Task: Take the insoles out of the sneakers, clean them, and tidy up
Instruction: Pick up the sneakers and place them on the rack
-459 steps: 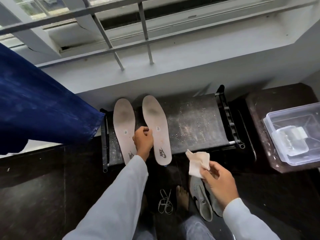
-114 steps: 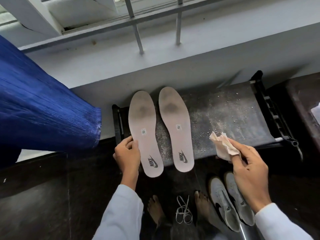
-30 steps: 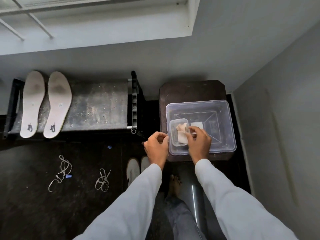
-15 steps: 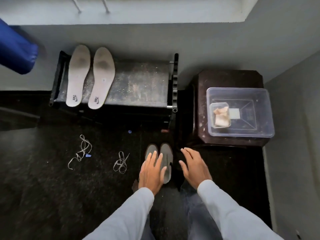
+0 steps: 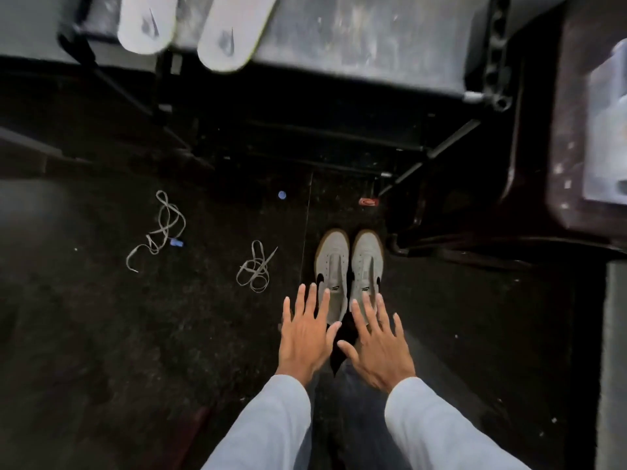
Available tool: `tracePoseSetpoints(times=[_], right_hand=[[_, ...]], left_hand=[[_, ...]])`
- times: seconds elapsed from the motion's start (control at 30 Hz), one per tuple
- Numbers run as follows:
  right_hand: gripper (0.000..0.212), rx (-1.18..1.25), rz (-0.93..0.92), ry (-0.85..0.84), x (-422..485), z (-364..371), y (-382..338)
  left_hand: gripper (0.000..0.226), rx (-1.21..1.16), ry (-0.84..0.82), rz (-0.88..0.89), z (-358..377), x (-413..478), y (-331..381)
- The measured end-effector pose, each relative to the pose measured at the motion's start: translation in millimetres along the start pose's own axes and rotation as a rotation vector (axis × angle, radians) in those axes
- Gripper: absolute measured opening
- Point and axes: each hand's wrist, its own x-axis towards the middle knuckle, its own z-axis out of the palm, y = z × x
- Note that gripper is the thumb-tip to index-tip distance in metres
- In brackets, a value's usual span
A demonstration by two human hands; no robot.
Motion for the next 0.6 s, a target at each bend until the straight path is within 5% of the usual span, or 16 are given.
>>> tracePoseSetpoints(times=[0.33,0.6], right_hand=[[0.078,-0.026,-0.083,-0.015,109.0,148.1,32.3],[0.077,-0.034,-0.088,-0.021,128.1,181.6,46.0]], left_hand=[[0.063,-0.053,-0.121,-0.196,161.3,111.4,-29.2],[0.047,-0.237,-0.184,-0.379,195.3,160.8,-15.6]])
